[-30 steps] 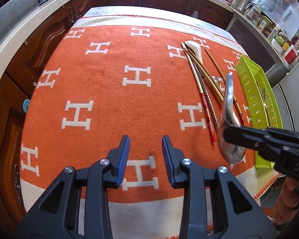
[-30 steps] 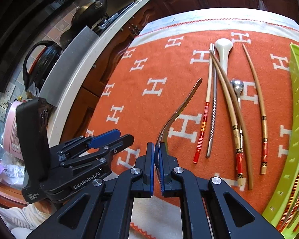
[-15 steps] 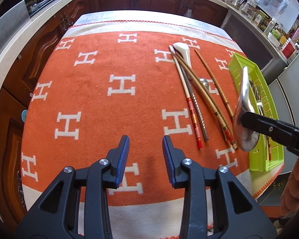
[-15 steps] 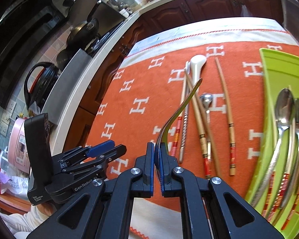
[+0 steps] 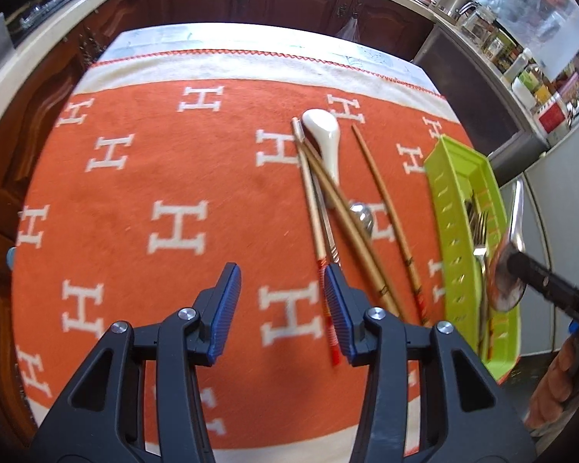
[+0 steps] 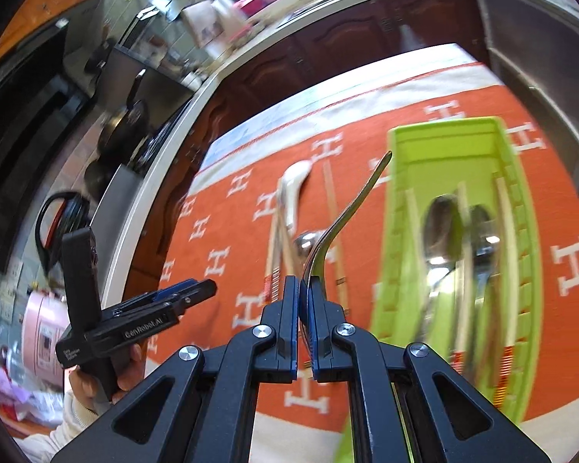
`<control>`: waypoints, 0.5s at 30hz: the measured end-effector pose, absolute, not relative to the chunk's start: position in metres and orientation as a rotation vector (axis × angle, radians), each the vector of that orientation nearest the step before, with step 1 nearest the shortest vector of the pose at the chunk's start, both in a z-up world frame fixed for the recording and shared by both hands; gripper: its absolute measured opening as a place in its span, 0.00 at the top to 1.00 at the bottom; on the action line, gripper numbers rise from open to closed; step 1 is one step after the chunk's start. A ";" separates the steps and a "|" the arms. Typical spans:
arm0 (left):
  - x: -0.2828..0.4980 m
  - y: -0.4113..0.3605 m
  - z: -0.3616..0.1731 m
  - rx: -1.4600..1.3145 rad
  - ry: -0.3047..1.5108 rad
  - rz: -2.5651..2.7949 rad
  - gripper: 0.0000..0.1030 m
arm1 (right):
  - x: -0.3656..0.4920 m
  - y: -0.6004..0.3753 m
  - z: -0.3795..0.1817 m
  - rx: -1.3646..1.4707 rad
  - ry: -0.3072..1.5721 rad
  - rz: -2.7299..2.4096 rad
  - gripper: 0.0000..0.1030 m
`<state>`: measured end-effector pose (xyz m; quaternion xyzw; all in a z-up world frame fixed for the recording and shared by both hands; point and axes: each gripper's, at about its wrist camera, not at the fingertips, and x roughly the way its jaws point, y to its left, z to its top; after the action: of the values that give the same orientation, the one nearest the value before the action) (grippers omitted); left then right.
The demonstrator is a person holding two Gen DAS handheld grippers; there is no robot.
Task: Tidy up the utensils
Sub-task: 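Carry the bent spoon over and lower it into the green tray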
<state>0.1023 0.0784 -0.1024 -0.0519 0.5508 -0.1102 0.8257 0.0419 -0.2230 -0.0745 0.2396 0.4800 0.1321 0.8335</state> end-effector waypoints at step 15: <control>0.140 0.027 -0.133 -0.216 1.337 -0.295 0.88 | 0.043 -0.295 -0.118 0.598 1.080 0.171 0.96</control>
<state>0.1399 0.0267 -0.1333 -0.0996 0.6164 -0.1359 0.7692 0.0429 -0.2948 -0.1185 0.2800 0.5058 0.0800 0.8120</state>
